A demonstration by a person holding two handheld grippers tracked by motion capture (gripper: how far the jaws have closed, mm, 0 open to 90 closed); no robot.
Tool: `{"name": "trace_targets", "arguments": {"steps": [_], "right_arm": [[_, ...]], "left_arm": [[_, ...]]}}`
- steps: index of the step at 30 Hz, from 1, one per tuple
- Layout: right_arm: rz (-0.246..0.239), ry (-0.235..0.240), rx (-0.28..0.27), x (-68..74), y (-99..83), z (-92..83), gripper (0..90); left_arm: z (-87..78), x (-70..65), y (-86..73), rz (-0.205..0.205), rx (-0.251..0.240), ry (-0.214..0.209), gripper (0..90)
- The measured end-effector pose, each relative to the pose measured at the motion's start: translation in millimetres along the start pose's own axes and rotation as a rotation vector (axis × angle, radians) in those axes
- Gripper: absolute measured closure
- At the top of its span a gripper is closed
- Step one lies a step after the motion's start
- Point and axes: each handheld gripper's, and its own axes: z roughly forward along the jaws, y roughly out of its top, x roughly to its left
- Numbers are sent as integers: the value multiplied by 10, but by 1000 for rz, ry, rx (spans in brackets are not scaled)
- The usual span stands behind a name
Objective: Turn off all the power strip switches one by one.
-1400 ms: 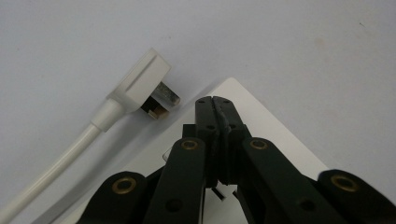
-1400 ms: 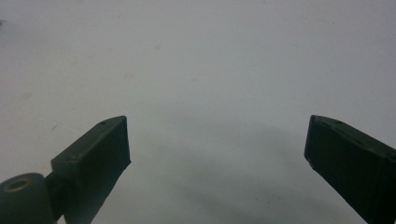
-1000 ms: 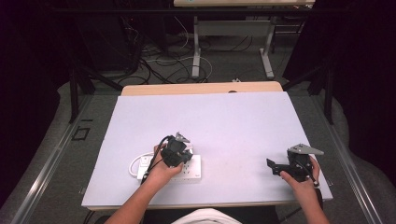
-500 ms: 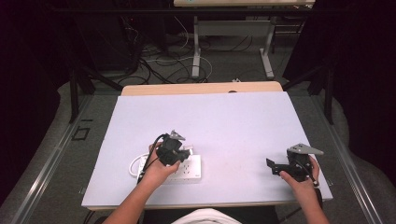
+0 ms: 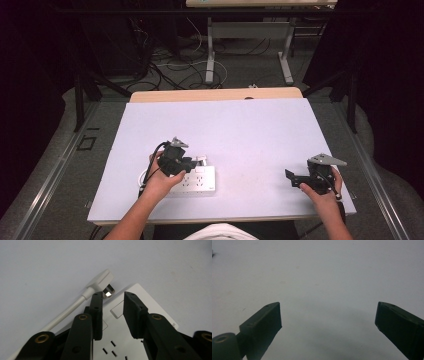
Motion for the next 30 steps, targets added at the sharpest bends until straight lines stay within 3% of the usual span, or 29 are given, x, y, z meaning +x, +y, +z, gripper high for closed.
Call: {"name": "trace_targets", "arguments": {"steps": [13, 22, 30], "right_arm": [[5, 0, 1, 7, 2, 2, 62], [7, 0, 0, 8, 3, -2, 62], [6, -2, 1, 7, 3, -1, 62]], "left_arm": [[-249, 270, -84, -81, -42, 32, 462], [-393, 463, -168, -121, -111, 123, 301], [-523, 645, -251, -195, -138, 171, 269]]}}
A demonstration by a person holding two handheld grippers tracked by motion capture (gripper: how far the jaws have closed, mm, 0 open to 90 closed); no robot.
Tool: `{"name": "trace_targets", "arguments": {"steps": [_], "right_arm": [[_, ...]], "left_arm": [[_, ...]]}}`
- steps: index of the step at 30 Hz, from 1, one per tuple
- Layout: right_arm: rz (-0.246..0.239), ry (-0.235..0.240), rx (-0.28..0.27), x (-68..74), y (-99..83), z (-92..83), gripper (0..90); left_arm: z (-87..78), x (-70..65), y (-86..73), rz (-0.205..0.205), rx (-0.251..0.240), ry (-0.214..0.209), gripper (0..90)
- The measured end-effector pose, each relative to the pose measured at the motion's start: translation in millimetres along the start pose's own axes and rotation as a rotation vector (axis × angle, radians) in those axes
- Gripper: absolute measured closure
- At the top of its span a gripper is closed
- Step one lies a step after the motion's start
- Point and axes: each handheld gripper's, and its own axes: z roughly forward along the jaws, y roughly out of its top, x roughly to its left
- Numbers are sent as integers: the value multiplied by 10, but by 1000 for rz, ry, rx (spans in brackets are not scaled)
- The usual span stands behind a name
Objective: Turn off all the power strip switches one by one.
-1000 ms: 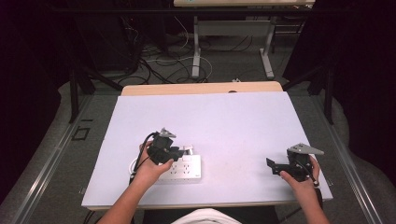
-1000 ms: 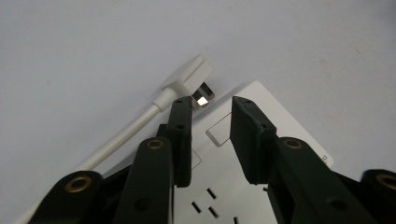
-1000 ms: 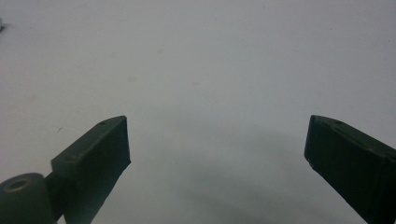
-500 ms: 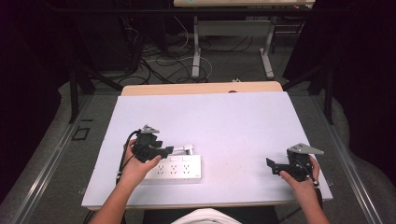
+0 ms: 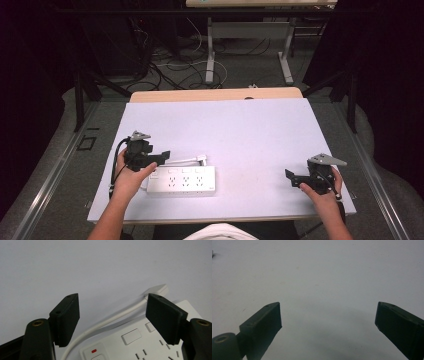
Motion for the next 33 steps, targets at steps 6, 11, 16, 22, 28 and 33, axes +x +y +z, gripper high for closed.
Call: {"name": "trace_targets", "arguments": {"steps": [6, 11, 16, 22, 28, 33], "right_arm": [[-3, 0, -2, -5, 0, 0, 62], [-2, 0, 0, 0, -1, 2, 62], [-6, -1, -1, -5, -2, 4, 62], [0, -2, 1, -4, -2, 5, 62], [3, -1, 3, -2, -3, 6, 62], [2, -1, 6, -7, -7, 8, 62]], "left_arm": [[-88, 192, -55, -12, -23, 62, 260], [-139, 350, -118, -45, -21, 101, 259], [-149, 508, -217, -96, -5, 120, 259], [-145, 674, -367, -85, -42, 144, 259], [-140, 807, -517, -100, -47, 168, 257], [-129, 860, -620, -122, -57, 149, 248]]}}
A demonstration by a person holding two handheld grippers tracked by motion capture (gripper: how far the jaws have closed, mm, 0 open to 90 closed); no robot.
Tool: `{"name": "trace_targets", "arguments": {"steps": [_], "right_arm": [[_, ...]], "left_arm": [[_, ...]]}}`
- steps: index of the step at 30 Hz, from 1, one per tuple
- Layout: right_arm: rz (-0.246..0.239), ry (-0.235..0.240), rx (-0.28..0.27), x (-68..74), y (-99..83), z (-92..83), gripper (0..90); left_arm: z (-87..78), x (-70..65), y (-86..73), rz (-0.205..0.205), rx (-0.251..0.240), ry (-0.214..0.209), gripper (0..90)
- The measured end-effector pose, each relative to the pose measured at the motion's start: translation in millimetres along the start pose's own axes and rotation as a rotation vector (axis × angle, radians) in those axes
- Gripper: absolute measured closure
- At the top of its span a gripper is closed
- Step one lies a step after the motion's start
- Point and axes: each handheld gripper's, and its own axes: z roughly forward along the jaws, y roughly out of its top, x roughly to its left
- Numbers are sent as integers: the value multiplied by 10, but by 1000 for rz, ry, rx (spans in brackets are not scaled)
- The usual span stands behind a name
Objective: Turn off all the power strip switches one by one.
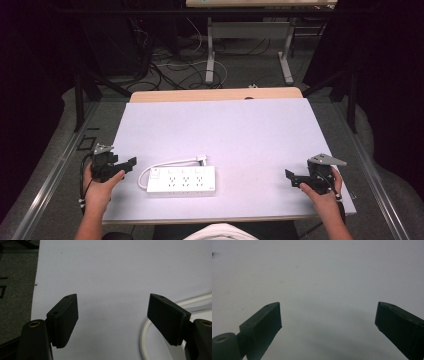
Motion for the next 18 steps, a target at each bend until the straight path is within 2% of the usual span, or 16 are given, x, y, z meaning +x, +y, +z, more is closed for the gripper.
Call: {"name": "trace_targets", "arguments": {"steps": [1, 3, 5, 11, 16, 18], "right_arm": [[0, 0, 0, -3, -1, 1, 62], [-3, -2, 2, -9, -3, 4, 62], [-2, -1, 0, -10, -3, 4, 62], [-7, -6, 7, -16, -4, 10, 62], [-3, -2, 4, -15, -10, 23, 62], [1, 0, 8, -21, -12, 28, 62]], "left_arm": [[5, 2, -15, -6, 4, -2, 244], [23, 8, -50, 7, -13, 9, 228], [39, 18, -77, 15, -9, 18, 196], [85, 34, -113, 1, -12, 13, 142], [103, 51, -132, -13, -34, 9, 92], [108, 56, -134, -22, -27, 4, 67]]}}
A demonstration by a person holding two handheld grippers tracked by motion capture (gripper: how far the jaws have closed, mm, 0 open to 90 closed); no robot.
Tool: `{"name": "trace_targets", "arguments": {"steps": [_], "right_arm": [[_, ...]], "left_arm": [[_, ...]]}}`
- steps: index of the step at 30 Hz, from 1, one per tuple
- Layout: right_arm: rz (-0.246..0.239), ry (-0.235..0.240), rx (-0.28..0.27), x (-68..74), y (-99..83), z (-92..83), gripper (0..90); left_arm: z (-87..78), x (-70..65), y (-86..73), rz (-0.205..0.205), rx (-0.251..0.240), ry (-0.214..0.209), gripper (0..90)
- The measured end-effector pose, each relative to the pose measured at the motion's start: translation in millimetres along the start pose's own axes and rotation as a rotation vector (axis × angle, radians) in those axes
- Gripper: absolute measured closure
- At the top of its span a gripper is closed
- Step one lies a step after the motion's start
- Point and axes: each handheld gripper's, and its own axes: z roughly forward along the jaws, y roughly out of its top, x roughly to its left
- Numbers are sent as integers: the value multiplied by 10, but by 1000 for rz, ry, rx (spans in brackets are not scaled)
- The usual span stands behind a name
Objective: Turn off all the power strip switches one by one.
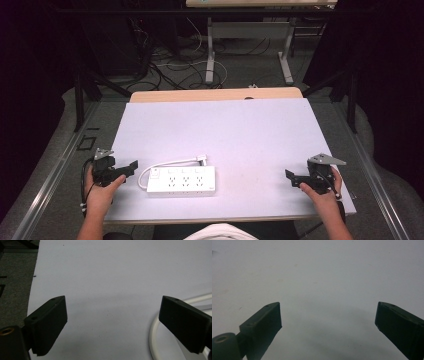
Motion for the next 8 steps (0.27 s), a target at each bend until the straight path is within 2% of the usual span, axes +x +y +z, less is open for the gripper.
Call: {"name": "trace_targets", "arguments": {"steps": [8], "right_arm": [[-8, 4, 2, 1, 4, 14, 62]], "left_arm": [[-12, 20, -4, 1, -10, 11, 13]]}}
